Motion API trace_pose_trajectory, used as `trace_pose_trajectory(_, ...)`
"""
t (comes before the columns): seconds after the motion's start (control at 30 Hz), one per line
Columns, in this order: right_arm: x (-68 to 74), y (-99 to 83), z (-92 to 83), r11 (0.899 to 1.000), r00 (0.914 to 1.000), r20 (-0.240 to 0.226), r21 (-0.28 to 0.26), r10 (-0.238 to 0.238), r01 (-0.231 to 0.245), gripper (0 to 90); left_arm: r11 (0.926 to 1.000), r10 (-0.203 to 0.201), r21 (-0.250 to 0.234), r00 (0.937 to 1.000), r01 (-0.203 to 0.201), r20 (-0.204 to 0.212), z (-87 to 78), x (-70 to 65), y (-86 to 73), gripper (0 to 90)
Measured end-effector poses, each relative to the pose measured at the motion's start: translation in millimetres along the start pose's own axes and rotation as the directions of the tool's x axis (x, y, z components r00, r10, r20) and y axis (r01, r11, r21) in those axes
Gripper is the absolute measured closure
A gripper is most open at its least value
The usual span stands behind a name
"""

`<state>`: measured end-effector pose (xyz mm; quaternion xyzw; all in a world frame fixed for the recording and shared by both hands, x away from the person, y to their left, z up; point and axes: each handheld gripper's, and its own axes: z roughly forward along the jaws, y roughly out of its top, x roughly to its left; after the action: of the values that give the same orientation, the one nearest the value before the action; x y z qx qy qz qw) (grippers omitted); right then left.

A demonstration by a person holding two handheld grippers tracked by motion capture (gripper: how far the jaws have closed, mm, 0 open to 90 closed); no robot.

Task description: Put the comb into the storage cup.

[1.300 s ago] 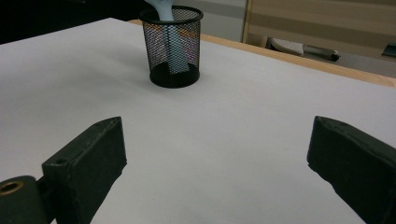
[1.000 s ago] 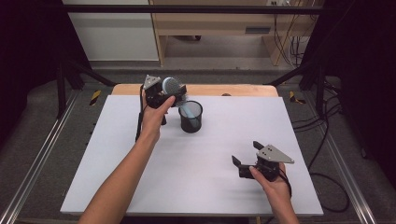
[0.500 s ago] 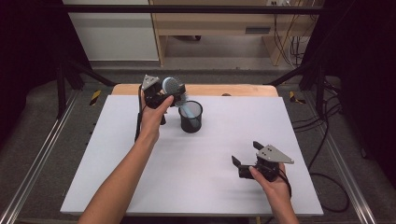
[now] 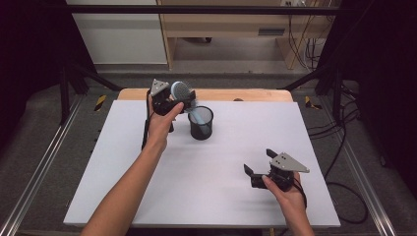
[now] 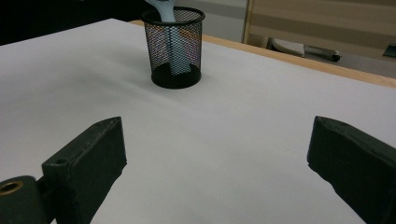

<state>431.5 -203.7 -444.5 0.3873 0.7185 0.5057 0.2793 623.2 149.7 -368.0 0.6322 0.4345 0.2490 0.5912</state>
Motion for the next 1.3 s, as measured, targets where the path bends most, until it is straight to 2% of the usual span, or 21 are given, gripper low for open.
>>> trace_pose_trajectory(0.1, -0.1, -0.1, -0.2, 1.000, 1.0000, 0.000, 0.000, 0.001, -0.001, 4.9, 1.0000, -0.006, -0.006, 1.0000, 0.005, -0.003, -1.4, 0.3, 1.1, 4.9)
trace_pose_trajectory(0.47, -0.4, -0.2, 0.2, 1.000, 1.0000, 0.000, 0.001, 0.001, -0.001, 4.9, 0.9999, 0.013, 0.003, 0.9999, -0.013, -0.003, -1.6, -0.8, -0.2, 4.5)
trace_pose_trajectory(0.6, -0.4, -0.4, -0.2, 1.000, 1.0000, 0.002, 0.001, 0.001, -0.001, 4.8, 0.9990, 0.042, 0.015, 0.9991, -0.042, -0.009, -0.5, -1.0, -1.3, 4.5)
trace_pose_trajectory(1.03, -0.4, -0.5, 0.0, 1.000, 1.0000, 0.002, 0.001, 0.002, -0.002, 4.8, 0.9994, 0.033, 0.010, 0.9993, -0.033, -0.018, -4.1, 0.7, -0.3, 4.2)
trace_pose_trajectory(1.3, -0.2, -0.9, 0.0, 1.000, 1.0000, -0.001, 0.002, 0.004, -0.004, 4.6, 0.9989, 0.048, 0.005, 0.9984, -0.048, -0.031, -7.6, 0.7, 1.1, 2.7)
